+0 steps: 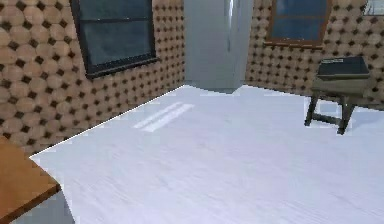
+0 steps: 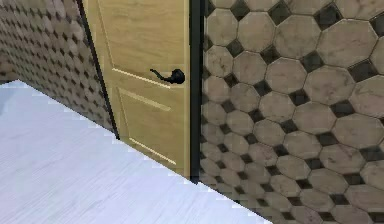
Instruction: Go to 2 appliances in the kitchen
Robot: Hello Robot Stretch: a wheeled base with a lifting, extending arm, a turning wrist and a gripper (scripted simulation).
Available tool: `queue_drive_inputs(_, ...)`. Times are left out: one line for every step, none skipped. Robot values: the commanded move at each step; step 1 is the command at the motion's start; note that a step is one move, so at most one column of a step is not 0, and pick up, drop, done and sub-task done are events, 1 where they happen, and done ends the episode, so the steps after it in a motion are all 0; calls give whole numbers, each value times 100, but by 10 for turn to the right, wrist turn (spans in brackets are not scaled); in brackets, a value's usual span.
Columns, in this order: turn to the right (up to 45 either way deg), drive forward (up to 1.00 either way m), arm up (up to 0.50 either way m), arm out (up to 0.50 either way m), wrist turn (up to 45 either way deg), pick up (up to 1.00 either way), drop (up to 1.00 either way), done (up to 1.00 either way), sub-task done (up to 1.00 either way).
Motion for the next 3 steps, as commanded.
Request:
queue_drive_inputs(150, 0, 0, 0, 0, 0, 0, 0, 0)
queue_drive_inputs(0, 45, 0, 0, 0, 0, 0, 0, 0)
queue_drive_inputs(60, 0, 0, 0, 0, 0, 0, 0, 0)
